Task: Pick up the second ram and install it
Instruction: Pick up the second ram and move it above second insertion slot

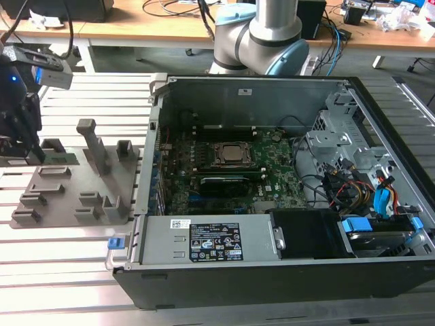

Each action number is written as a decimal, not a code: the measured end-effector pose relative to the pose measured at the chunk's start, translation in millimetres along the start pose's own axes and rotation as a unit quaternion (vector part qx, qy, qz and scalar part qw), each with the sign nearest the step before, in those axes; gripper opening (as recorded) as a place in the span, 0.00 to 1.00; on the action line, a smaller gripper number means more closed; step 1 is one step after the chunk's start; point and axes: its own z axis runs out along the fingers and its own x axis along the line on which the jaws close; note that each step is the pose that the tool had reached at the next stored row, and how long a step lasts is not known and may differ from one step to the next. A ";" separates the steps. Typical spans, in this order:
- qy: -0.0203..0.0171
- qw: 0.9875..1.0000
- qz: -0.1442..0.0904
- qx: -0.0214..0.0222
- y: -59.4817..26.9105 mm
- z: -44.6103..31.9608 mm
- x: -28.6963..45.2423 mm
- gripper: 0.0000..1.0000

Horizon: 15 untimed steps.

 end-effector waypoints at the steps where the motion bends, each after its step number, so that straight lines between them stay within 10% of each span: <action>1: 0.000 1.000 0.000 0.000 0.0 -3.9 0.0 0.14; 15: 0.000 1.000 0.000 0.000 0.2 -44.1 -0.3 0.14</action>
